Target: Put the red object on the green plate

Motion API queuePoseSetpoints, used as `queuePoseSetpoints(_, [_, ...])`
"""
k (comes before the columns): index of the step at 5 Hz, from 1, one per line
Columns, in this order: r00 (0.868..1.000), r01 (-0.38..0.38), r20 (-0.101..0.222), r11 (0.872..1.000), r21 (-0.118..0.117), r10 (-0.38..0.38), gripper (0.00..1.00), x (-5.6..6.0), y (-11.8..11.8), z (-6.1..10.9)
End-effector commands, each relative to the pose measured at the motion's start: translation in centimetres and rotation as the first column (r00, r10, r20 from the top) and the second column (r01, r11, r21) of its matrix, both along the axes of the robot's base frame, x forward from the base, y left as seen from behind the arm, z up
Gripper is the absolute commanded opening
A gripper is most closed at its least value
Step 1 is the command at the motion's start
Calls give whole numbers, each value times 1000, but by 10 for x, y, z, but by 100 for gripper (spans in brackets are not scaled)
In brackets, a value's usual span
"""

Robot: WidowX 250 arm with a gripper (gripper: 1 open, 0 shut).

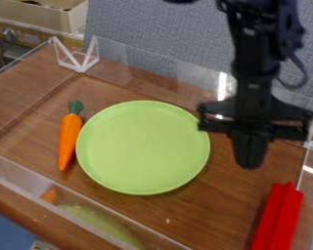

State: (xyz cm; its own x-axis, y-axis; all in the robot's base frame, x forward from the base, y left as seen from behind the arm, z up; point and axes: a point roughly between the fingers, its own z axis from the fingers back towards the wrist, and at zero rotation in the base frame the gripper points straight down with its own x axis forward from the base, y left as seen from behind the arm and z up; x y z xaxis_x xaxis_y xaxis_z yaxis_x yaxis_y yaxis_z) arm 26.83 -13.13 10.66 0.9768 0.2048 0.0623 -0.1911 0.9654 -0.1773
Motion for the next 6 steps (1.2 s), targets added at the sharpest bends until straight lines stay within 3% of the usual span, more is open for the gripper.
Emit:
queuePoseSetpoints(1, [1000,13,13,1000,-28,-13,0,2,-17,-9])
queuePoseSetpoints(2, [1000,13,-3,999,-44,-13,0,5,-22,-23])
queuePoseSetpoints(3, [1000,5,-19,998,-59,-6,100,9,-23,-32])
queuePoseSetpoints(4, [1000,-8,-31,997,-77,5,100,11,-24,-37])
queuePoseSetpoints(5, [999,-28,-35,995,-98,24,0,13,-24,-37])
queuePoseSetpoints(6, [999,-41,-40,993,-112,37,0,15,-25,-37])
